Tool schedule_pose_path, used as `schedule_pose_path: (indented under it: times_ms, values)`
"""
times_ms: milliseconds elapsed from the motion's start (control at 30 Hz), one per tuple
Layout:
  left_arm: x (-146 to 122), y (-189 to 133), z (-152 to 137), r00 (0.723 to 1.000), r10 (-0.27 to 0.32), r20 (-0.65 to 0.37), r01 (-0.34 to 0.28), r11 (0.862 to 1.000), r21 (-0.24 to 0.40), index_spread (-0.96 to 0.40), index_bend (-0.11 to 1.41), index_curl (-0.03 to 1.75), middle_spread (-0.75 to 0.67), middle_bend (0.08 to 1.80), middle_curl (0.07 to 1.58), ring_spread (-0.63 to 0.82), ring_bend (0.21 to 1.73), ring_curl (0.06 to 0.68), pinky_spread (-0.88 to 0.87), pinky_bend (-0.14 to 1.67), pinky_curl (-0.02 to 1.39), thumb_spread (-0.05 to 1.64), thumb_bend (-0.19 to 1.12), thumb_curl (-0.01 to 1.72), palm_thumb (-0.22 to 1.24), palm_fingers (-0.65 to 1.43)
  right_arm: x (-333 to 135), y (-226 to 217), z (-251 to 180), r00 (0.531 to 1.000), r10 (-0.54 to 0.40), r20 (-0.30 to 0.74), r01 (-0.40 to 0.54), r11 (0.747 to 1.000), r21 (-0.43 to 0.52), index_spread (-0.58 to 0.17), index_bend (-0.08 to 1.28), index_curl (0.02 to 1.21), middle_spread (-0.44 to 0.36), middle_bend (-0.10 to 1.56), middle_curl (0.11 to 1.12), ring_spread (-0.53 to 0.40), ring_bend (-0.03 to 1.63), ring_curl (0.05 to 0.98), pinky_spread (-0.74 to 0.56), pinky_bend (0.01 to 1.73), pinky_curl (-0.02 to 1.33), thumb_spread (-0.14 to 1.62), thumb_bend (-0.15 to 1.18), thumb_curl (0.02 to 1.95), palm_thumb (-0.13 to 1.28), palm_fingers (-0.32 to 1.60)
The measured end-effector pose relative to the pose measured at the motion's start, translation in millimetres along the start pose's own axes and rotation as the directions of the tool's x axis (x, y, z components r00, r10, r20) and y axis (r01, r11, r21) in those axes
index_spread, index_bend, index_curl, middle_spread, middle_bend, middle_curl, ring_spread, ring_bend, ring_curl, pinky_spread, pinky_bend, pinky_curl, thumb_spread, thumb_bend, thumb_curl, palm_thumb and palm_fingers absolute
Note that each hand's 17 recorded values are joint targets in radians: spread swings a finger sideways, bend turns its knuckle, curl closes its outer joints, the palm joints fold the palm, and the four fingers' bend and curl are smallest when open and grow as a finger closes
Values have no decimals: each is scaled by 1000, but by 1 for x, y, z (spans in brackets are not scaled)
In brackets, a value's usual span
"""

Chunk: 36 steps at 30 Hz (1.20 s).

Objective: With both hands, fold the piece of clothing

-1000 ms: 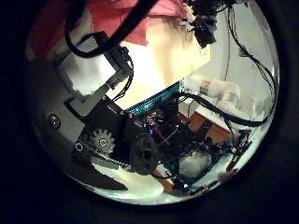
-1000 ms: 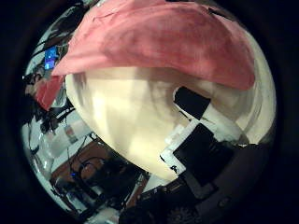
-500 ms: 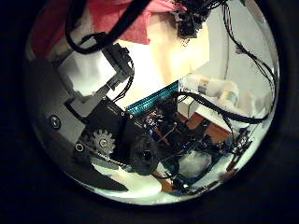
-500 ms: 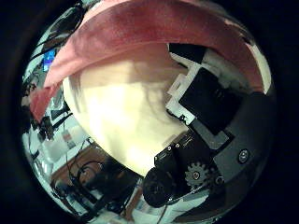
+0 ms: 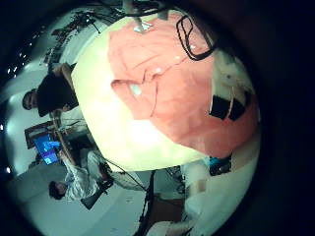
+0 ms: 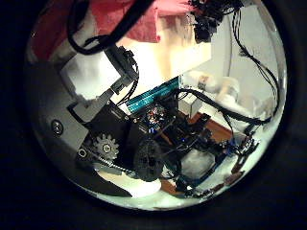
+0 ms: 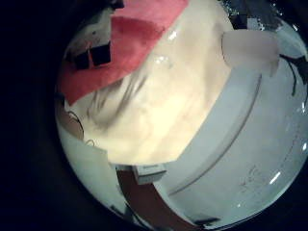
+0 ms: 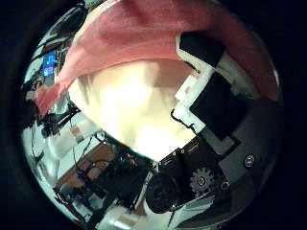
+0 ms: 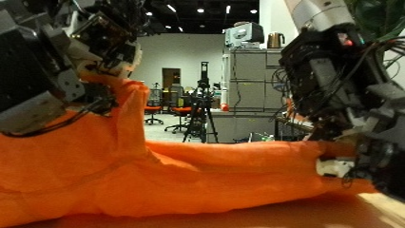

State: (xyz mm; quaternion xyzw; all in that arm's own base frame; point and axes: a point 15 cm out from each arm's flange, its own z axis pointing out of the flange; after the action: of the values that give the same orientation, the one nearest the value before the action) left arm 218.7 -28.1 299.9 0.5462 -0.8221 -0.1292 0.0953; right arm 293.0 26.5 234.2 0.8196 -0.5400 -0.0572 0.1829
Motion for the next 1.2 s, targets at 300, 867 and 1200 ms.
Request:
schedule_pose_path:
  times_ms: [300, 867, 1200]
  values:
    - [-12, 9, -47, 1000, -19, -22, 19, 1000, 4, -746, 305, 1408, -587, 901, 1070, -445, 1320, 523, -661, 1126, 577, 944, -19, 738, 835, 1127, 9, 18, -62, 1000, 25, -12, -24, 994, 103, -339, 943, 943, -170, 1205, 848, -227, 1349, 653, -274, 1291, 697, 1233, -5, 529, 1094, 1065]
    - [-67, -165, -55, 995, -86, -47, 85, 996, -12, -740, 307, 1431, -594, 907, 1076, -442, 1322, 528, -649, 1125, 582, 941, -18, 730, 841, 1089, 54, -101, -38, 997, 68, 29, -67, 997, -37, -338, 927, 990, -167, 1201, 859, -231, 1338, 686, -267, 1235, 782, 1249, -11, 570, 1090, 1041]
    - [-100, -254, -26, 989, -132, -70, 130, 991, -29, -722, 268, 1458, -600, 880, 1098, -444, 1329, 540, -647, 1103, 599, 942, -31, 698, 789, 1017, 74, -158, -17, 993, 106, 50, -102, 992, -68, -349, 834, 988, -163, 1166, 847, -238, 1329, 697, -300, 1200, 813, 1363, -23, 500, 906, 965]
